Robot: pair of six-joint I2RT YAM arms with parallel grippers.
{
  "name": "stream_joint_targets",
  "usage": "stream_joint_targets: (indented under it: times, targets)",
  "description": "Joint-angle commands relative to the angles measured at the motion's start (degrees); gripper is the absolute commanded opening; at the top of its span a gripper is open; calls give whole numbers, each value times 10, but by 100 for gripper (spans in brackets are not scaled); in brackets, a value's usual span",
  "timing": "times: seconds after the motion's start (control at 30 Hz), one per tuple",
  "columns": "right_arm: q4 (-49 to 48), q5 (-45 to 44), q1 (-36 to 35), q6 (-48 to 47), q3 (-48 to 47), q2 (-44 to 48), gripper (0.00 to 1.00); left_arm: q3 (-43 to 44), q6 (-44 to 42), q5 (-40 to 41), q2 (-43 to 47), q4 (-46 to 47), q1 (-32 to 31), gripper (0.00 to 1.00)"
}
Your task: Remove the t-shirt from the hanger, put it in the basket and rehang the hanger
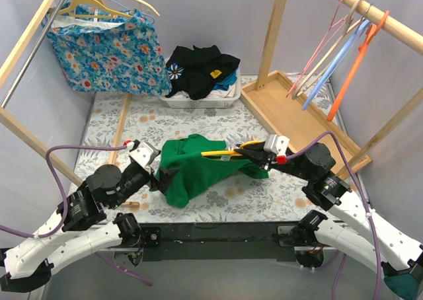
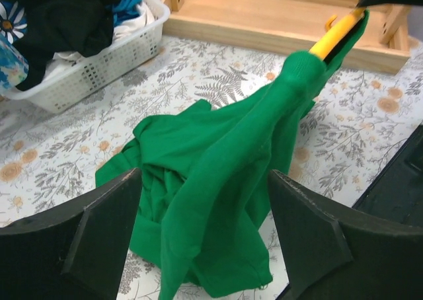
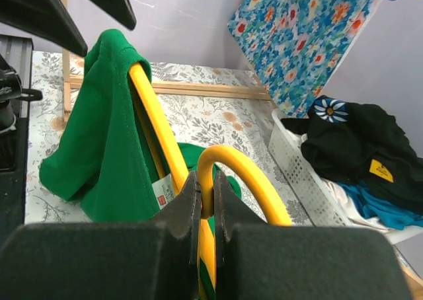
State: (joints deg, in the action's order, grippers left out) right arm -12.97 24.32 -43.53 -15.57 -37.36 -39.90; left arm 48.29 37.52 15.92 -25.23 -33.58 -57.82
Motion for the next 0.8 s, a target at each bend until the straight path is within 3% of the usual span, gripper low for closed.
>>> stream_joint_targets:
  times: [0.0,0.07,0.2,0.3,0.33,0.43,0.7,0.77]
  targets:
    - [-29,-35,-1,-15,-32,31,1,-5,0,13,-19,-3,1,74]
    - [-35,-41,-1,-17,-29,43,1,-9,-3,12,-30,-3,1,71]
    - [-27,-40,-2,-18,-36,51,1,-15,-4,10,-41,2,1,52]
    - [-22,-37,-1,-18,-38,54,1,-19,-3,27,-46,3,1,28]
    - [-24,-37,-2,-17,-36,54,1,-21,-3,37,-46,5,1,14]
    - [-24,-52,-1,-18,-30,57,1,-26,4,109,-45,18,1,1]
    - [-29,-83,-2,-41,-3,56,1,-44,-10,452,-47,104,1,0]
    - [-33,-85,-1,-46,0,61,1,-44,-17,468,-45,108,2,0]
